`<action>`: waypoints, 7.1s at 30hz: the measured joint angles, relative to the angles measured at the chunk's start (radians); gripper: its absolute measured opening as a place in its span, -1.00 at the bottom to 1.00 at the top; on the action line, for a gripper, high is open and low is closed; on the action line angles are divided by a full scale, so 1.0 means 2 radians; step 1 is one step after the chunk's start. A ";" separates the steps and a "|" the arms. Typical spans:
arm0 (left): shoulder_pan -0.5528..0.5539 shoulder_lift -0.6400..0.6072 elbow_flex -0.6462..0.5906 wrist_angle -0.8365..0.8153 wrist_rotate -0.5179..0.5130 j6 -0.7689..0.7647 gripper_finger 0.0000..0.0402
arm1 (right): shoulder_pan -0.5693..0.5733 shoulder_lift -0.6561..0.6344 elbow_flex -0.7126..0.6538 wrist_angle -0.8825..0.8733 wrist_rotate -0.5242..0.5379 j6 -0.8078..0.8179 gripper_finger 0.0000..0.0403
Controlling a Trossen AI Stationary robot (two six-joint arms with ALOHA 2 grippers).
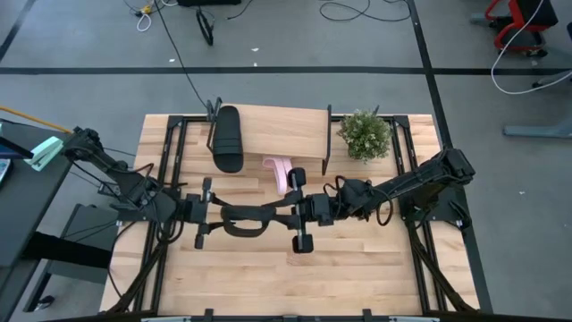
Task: Pick and place slides into the shelf
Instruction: Put the black slide on the shelf
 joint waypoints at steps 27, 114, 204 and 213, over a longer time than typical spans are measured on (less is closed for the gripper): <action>0.030 0.026 0.000 -0.004 -0.018 -0.079 -0.64 | 0.002 -0.067 0.001 -0.179 0.004 0.002 0.11; 0.097 0.390 0.483 -0.751 0.147 -0.234 -0.65 | -0.050 0.044 0.283 -0.877 -0.148 0.231 0.04; -0.047 0.235 0.482 -0.731 -0.376 -0.433 -0.66 | -0.134 -0.155 -0.007 -0.633 0.209 0.426 -0.74; -0.043 0.256 0.482 -0.734 -0.403 -0.443 -0.65 | -0.067 -0.267 -0.325 -0.130 0.267 0.500 -0.74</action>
